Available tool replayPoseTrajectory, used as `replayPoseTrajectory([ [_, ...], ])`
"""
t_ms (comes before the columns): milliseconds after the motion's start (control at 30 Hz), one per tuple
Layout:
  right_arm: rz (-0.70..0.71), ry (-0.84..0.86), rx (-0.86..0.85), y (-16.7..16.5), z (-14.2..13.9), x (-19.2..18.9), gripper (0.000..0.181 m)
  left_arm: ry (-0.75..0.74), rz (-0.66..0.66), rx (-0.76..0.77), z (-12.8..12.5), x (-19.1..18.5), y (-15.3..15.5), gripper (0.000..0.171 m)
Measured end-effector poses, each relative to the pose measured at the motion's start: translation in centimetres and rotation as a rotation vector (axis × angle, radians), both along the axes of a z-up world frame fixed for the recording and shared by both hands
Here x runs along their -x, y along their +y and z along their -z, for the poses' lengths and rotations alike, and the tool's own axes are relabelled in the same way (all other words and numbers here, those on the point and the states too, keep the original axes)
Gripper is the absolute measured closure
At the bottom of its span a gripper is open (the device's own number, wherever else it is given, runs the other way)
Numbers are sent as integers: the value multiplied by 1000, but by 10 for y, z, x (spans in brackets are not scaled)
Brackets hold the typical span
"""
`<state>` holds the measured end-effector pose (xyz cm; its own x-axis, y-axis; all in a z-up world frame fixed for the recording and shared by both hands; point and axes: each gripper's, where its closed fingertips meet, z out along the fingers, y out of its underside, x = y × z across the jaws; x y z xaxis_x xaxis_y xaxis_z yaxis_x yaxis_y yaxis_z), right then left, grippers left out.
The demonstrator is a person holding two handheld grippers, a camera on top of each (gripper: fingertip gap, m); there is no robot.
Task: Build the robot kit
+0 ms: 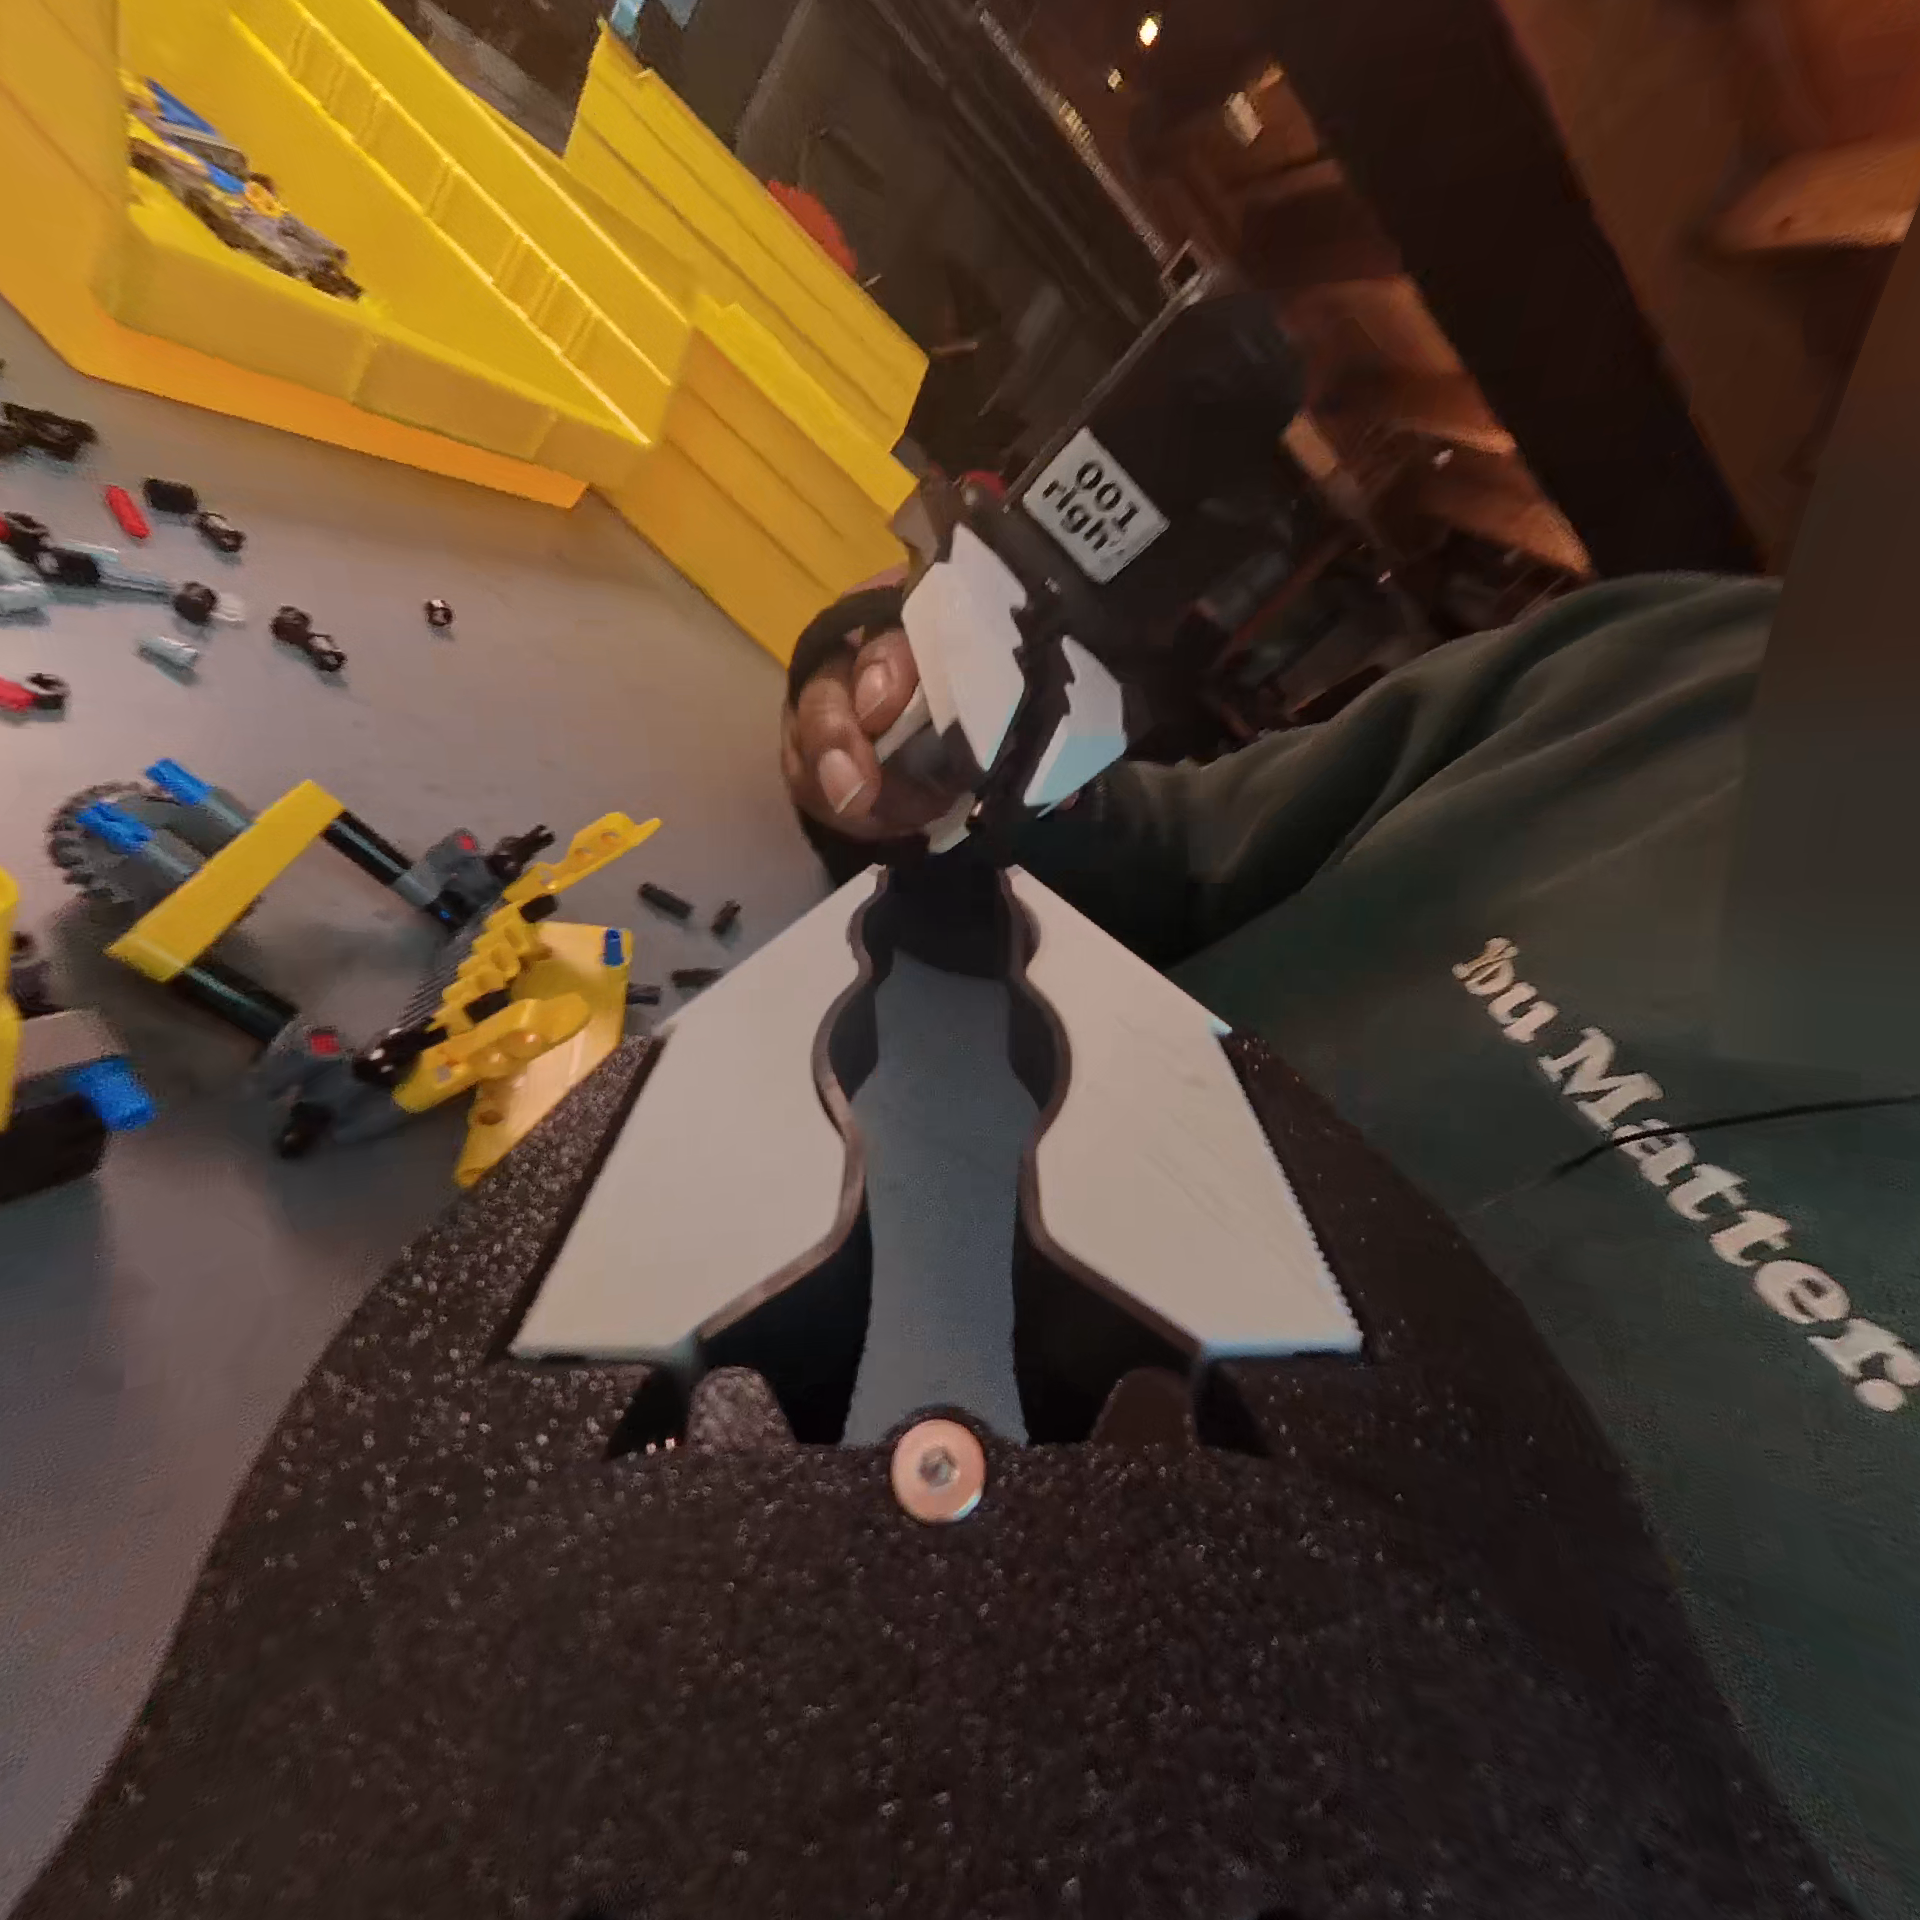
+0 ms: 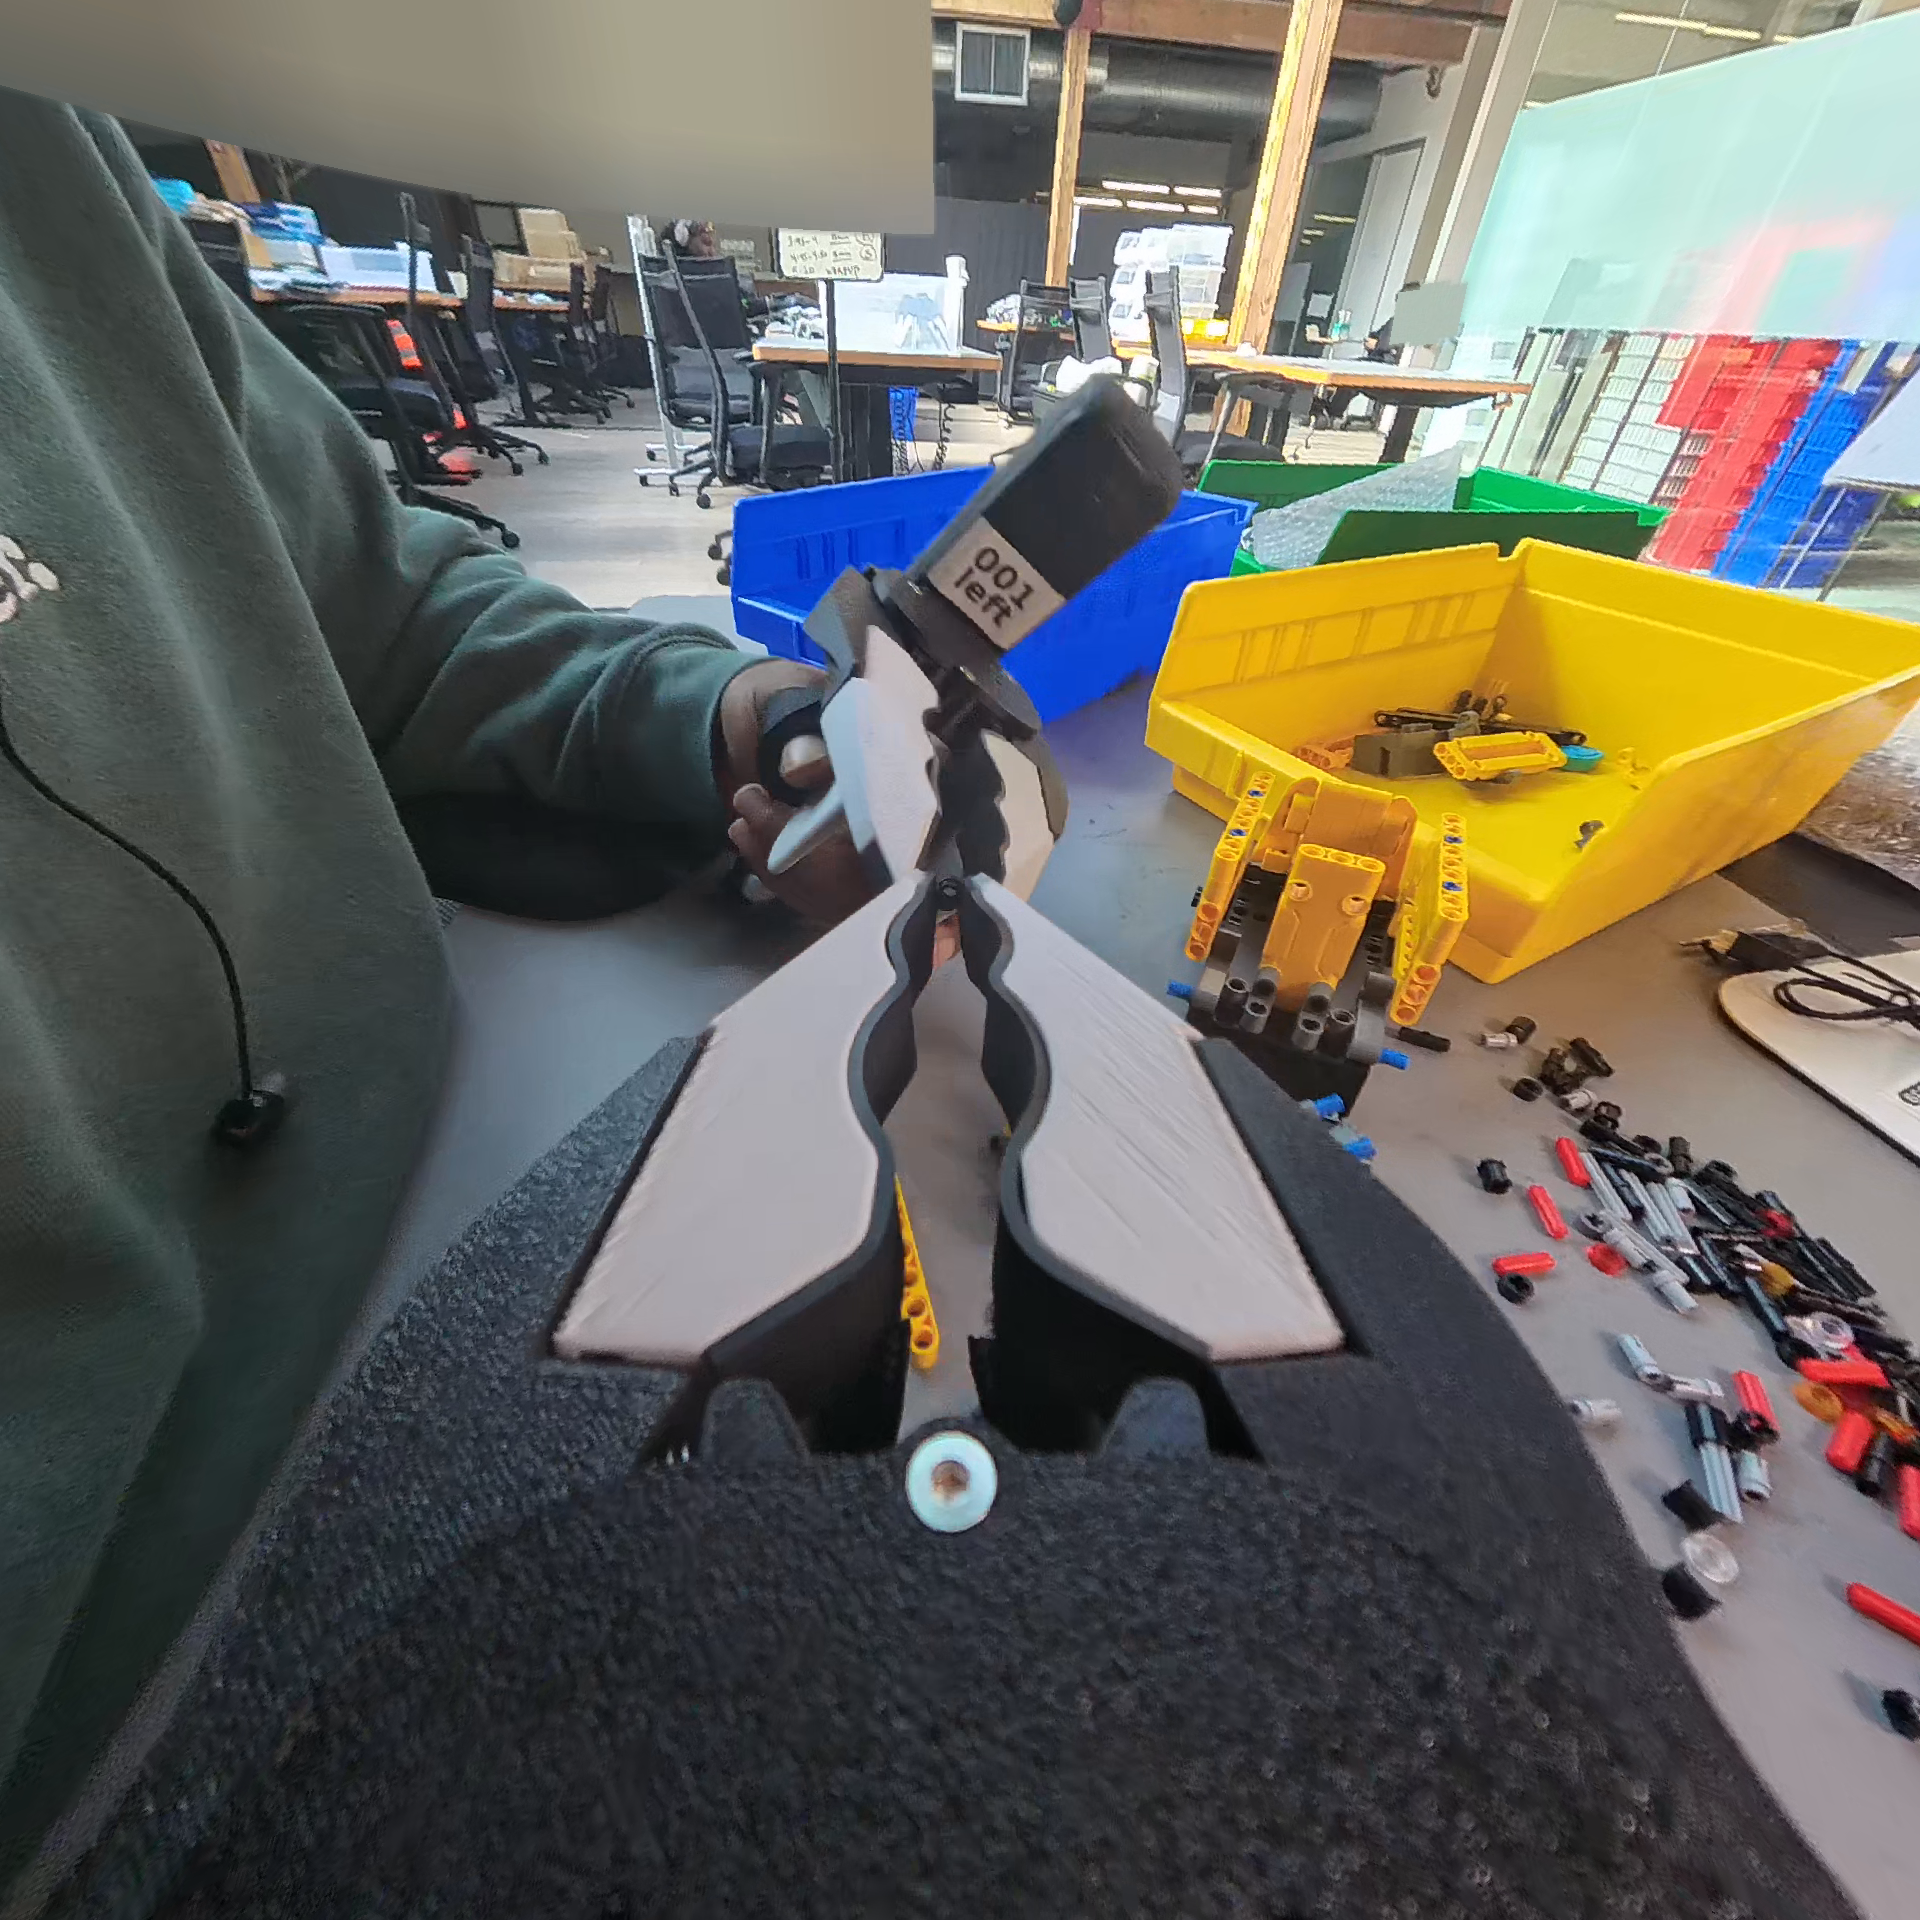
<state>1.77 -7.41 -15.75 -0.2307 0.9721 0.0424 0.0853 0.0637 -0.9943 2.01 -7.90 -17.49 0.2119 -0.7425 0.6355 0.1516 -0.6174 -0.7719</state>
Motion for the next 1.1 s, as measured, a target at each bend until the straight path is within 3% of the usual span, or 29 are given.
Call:
replayPoseTrajectory([
  [100, 41, -47, -4, 11, 9, 0, 178, 310, -56, -132, 30, 10, 4, 149],
  [233, 83, -114, -10, 22, 21, -1, 178, 485, -60, -153, 52, 20, 5, 147],
  [733, 125, -332, -92, 41, 61, -9, 178, 779, 9, -220, 89, 10, -5, 141],
  [1100, 87, -379, -90, 38, 71, -9, 178, 843, 7, -267, 95, 4, -1, 159],
])
